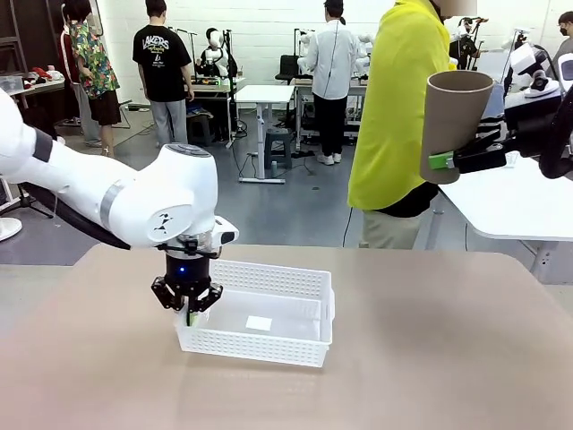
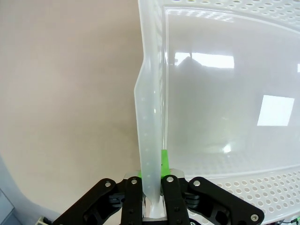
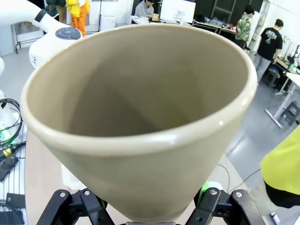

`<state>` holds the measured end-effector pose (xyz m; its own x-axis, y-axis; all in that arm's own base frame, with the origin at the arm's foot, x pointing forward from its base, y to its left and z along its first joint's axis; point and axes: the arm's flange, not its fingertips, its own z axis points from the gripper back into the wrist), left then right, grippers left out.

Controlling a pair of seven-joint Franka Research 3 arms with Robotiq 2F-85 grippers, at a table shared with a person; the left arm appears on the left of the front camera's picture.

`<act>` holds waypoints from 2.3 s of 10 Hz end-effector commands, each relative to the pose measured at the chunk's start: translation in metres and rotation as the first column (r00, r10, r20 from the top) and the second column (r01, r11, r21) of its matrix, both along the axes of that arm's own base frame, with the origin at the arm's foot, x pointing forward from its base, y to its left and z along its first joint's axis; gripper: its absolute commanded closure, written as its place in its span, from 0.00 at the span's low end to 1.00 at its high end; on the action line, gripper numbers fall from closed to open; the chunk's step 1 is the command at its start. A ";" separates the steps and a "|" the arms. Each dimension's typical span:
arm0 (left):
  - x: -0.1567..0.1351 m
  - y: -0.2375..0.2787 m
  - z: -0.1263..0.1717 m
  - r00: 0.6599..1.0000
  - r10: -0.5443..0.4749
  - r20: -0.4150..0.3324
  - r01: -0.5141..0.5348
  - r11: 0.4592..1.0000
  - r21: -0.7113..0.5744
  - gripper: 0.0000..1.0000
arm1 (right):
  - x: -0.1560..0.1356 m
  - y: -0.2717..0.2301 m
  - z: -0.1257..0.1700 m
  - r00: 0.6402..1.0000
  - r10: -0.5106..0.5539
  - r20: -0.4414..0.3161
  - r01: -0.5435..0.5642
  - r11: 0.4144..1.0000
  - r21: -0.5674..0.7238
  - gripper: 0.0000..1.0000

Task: Clean and organize the cups into the basket.
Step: Pick up the Organizing basket and move it to the center of the table, then pick up the Reusable plastic cup from the right side of the table and place it inside the Organizing basket.

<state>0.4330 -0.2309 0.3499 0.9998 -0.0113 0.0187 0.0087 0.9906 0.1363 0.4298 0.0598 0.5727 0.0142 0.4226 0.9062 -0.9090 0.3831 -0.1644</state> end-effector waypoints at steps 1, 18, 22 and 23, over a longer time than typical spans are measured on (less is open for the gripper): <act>0.008 -0.025 -0.006 0.999 0.045 -0.007 -0.045 0.998 0.038 1.00 | 0.000 0.002 0.002 1.000 0.000 0.005 0.000 1.000 -0.002 0.79; 0.007 -0.038 0.001 0.999 0.051 -0.006 -0.051 0.999 -0.012 1.00 | 0.006 0.156 -0.034 0.901 -0.055 -0.431 -0.310 0.615 -0.725 0.20; 0.007 -0.038 0.001 0.999 0.051 -0.006 -0.051 0.999 -0.012 1.00 | 0.006 0.164 -0.062 0.902 -0.107 -0.419 -0.293 0.561 -0.774 0.20; 0.007 -0.038 0.001 0.999 0.051 -0.006 -0.051 0.999 -0.012 1.00 | 0.006 0.164 -0.062 0.902 -0.107 -0.419 -0.293 0.561 -0.774 0.20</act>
<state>0.4400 -0.2700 0.3535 0.9987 0.0467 0.0188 -0.0486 0.9917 0.1189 0.4447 0.2300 0.5076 0.1711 0.9817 0.0831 -0.9852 0.1697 0.0247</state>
